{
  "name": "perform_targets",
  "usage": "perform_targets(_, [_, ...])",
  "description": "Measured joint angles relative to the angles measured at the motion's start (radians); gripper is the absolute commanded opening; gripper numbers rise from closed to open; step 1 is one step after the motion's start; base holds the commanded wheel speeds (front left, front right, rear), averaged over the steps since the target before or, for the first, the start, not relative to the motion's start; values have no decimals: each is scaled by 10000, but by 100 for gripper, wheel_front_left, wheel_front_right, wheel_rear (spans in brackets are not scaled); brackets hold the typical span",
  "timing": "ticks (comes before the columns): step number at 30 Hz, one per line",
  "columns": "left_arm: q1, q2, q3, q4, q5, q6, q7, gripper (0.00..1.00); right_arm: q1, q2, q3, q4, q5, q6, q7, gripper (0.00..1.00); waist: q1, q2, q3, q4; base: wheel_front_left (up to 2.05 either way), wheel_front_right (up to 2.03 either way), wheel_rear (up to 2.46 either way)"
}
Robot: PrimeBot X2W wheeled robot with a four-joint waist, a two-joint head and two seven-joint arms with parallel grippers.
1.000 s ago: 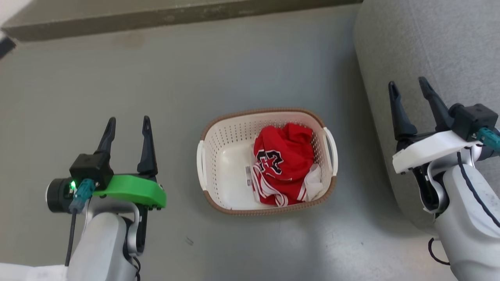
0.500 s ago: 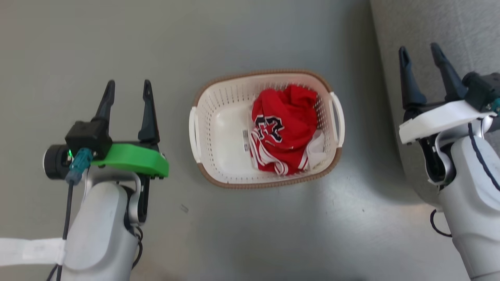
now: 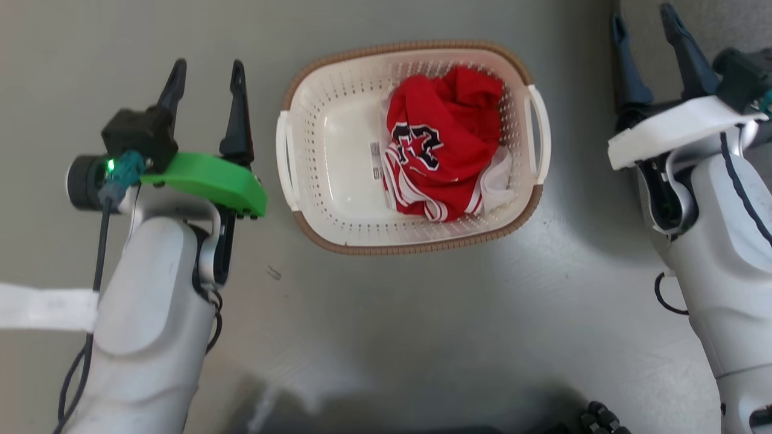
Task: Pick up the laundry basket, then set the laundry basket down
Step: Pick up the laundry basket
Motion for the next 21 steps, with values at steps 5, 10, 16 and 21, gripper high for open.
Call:
perform_targets(5, [-672,-48,-117,836,-88,-253,257,100,-471,96,161,771,2,111,0,100,0,0,565,-24,0,0,0])
perform_targets(10, [-1034,-81,-230,1710,-192,-443,543,100,-669,224,316,1615,2,127,0,100,0,0,892,-51,0,0,0])
perform_targets(16, [-1186,-111,-198,2755,-451,-589,652,100,-786,621,803,2660,2,215,2,100,0,0,953,-176,0,0,0])
perform_targets(21, [-1190,-119,-290,3363,-631,-855,792,100,-788,859,1001,3296,21,297,17,100,0,0,923,-376,0,0,0])
